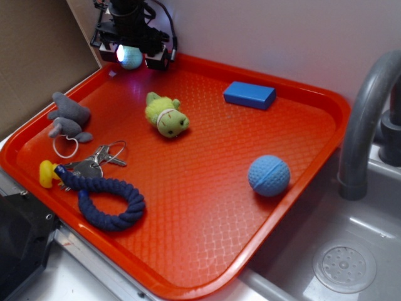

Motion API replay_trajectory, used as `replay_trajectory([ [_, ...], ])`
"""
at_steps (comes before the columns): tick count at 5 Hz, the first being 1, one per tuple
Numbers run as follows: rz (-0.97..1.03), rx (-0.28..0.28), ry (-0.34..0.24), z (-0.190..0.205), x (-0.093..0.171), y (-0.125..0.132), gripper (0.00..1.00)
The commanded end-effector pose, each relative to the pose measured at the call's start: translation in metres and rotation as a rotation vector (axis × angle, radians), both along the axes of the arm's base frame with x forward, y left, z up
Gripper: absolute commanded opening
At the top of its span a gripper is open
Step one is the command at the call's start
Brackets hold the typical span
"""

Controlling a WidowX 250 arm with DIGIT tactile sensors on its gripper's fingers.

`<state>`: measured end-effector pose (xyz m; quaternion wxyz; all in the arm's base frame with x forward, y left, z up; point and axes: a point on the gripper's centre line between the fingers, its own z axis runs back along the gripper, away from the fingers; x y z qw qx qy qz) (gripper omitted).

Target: Grab the green ball.

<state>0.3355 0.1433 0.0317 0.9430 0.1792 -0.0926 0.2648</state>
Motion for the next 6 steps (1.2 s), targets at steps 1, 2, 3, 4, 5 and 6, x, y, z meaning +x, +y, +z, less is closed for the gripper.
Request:
replay_trajectory([
  [1, 0.032, 0.025, -0.057, 0.0141, 0.0081, 0.0132, 0.00],
  [2, 0.021, 0.025, -0.048, 0.0140, 0.0074, 0.0118, 0.00],
  [3, 0.003, 0.023, -0.036, 0.0132, 0.0072, 0.0096, 0.00],
  [4, -0.009, 0.025, -0.019, 0.0115, 0.0073, 0.0068, 0.00],
  [5, -0.012, 0.029, -0.007, 0.0105, 0.0076, 0.0053, 0.00],
  [6, -0.016, 0.036, 0.004, 0.0091, 0.0076, 0.0033, 0.00],
])
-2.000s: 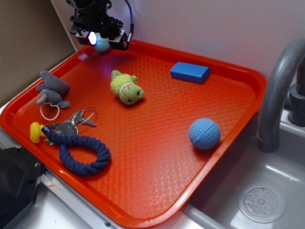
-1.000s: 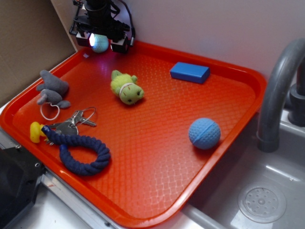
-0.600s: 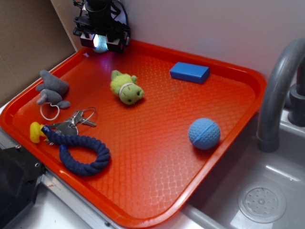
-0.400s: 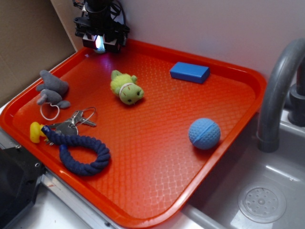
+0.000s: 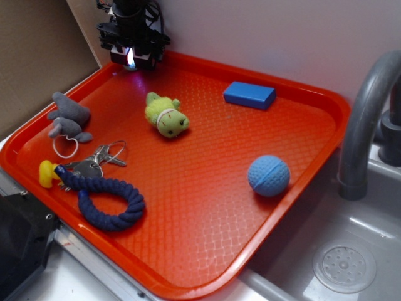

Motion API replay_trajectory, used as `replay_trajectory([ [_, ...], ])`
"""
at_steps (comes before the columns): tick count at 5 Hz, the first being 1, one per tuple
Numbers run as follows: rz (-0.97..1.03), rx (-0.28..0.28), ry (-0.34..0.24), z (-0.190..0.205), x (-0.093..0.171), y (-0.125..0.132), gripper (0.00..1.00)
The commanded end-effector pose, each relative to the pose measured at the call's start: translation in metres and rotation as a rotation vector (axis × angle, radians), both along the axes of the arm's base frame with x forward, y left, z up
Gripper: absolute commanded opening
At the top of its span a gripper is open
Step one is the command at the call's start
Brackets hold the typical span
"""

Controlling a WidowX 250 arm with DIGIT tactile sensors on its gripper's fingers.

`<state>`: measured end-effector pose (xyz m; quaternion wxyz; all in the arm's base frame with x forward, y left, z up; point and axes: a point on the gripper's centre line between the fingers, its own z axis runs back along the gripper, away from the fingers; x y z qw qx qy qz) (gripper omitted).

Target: Grab the green ball.

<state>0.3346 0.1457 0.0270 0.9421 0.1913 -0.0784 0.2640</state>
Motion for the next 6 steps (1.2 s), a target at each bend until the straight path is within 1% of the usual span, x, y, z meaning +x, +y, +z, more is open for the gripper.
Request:
replay_trajectory([
  [1, -0.022, -0.029, -0.003, 0.017, 0.005, 0.000, 0.00],
  [2, -0.050, -0.223, 0.013, 0.058, -0.022, -0.012, 0.00],
  [3, -0.063, -0.316, 0.075, 0.109, -0.069, -0.034, 0.00],
  [4, -0.209, -0.439, 0.095, 0.160, -0.120, -0.058, 0.00],
  [5, -0.296, -0.417, 0.088, 0.209, -0.146, -0.076, 0.00],
  [6, -0.325, -0.403, 0.059, 0.244, -0.156, -0.081, 0.00],
])
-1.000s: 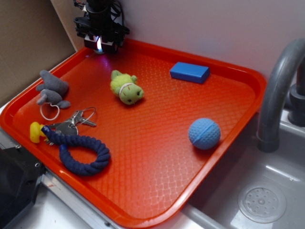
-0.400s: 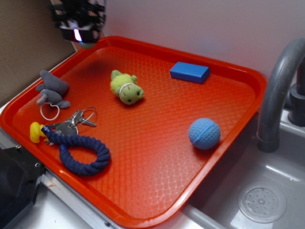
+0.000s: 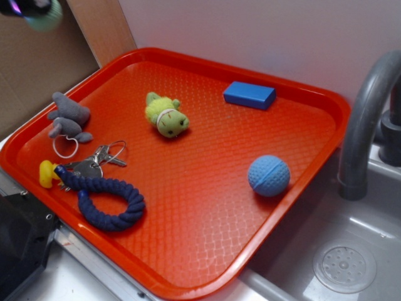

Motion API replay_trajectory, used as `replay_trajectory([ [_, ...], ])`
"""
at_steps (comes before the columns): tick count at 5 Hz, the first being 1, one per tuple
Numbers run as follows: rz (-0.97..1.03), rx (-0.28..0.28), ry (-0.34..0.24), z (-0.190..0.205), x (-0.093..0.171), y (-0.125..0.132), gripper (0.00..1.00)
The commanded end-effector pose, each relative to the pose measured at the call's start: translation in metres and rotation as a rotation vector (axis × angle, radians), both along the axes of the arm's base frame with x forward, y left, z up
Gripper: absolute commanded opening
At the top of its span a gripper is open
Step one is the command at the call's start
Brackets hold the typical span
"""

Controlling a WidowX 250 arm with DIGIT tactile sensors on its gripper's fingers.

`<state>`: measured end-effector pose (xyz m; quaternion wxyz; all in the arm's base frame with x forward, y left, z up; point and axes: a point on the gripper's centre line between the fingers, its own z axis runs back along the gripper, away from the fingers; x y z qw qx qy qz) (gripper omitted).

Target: Grab the green ball.

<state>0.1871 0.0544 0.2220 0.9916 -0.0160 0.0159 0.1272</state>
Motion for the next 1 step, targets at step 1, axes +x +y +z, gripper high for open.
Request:
replay_trajectory([
  [1, -0.020, 0.054, -0.075, 0.0350, -0.0041, 0.0122, 0.00],
])
